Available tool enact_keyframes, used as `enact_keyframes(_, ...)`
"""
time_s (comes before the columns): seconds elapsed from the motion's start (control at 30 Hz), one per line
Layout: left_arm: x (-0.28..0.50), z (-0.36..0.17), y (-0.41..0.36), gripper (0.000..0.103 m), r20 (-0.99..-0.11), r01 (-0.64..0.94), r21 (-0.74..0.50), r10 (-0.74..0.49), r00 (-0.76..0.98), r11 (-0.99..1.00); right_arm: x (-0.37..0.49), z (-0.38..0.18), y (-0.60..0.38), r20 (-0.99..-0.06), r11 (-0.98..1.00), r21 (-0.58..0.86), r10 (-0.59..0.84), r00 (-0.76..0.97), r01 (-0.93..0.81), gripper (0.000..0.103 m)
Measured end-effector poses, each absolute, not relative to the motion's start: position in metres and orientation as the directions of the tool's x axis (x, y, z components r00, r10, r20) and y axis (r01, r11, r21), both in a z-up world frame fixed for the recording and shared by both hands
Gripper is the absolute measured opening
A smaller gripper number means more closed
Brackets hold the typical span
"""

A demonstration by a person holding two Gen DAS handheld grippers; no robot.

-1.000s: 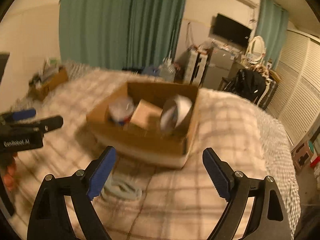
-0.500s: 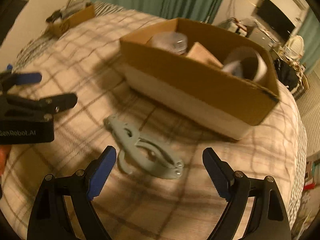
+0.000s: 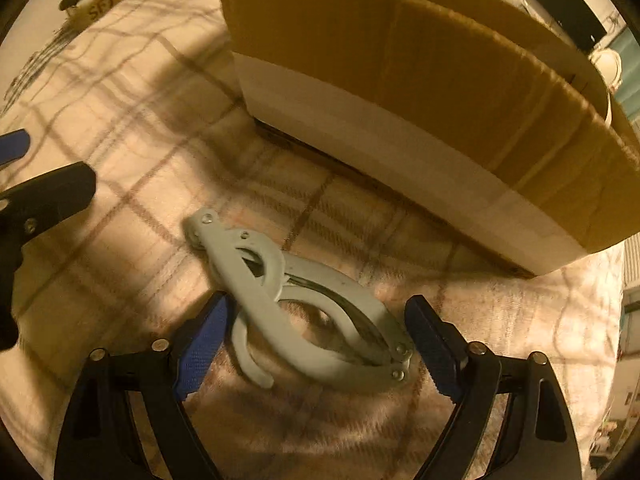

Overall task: Organize objects
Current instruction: 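Grasp the grey plastic clip with the right gripper, then carry the clip over the cardboard box and release it inside with the right gripper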

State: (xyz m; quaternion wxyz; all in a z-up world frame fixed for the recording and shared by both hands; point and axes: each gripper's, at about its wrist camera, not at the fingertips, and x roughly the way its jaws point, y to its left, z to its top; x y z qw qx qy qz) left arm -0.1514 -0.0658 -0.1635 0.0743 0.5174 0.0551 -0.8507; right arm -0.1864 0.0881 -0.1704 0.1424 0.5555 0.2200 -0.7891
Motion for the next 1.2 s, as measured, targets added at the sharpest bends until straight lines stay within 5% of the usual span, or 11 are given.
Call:
enact_keyframes(0.27,-0.15,-0.16,-0.064,0.103,-0.881,0.188,0.002,-0.09,-0.464,-0.982,-0.173,-0.147,0.098,-0.909,-0.882,-0.186,-0.013,-0.416,0.433,0.074)
enact_keyframes(0.3,-0.149,-0.158,-0.064,0.103,-0.877,0.186,0.004,-0.093,-0.471,-0.983,-0.17,-0.141,0.1,-0.902,-0.886,-0.171,-0.035,-0.43,0.431,0.041)
enact_keyframes(0.33,-0.148,-0.156,-0.063,0.103,-0.872,0.183,0.005,-0.094,-0.481,-0.983,-0.167,-0.133,0.102,-0.897,-0.886,-0.136,-0.08,-0.436,0.442,0.029)
enact_keyframes(0.83,-0.138,-0.128,-0.053,0.103,-0.812,0.135,-0.043,-0.044,-0.581,-0.99,-0.147,-0.074,0.124,-0.796,-0.92,-0.084,-0.169,-0.581,0.383,0.013)
enact_keyframes(1.2,-0.158,-0.061,-0.034,0.103,-0.708,0.042,-0.048,0.005,-0.706,-0.998,-0.163,0.024,0.138,-0.664,-0.931,-0.04,-0.246,-0.706,0.362,0.013)
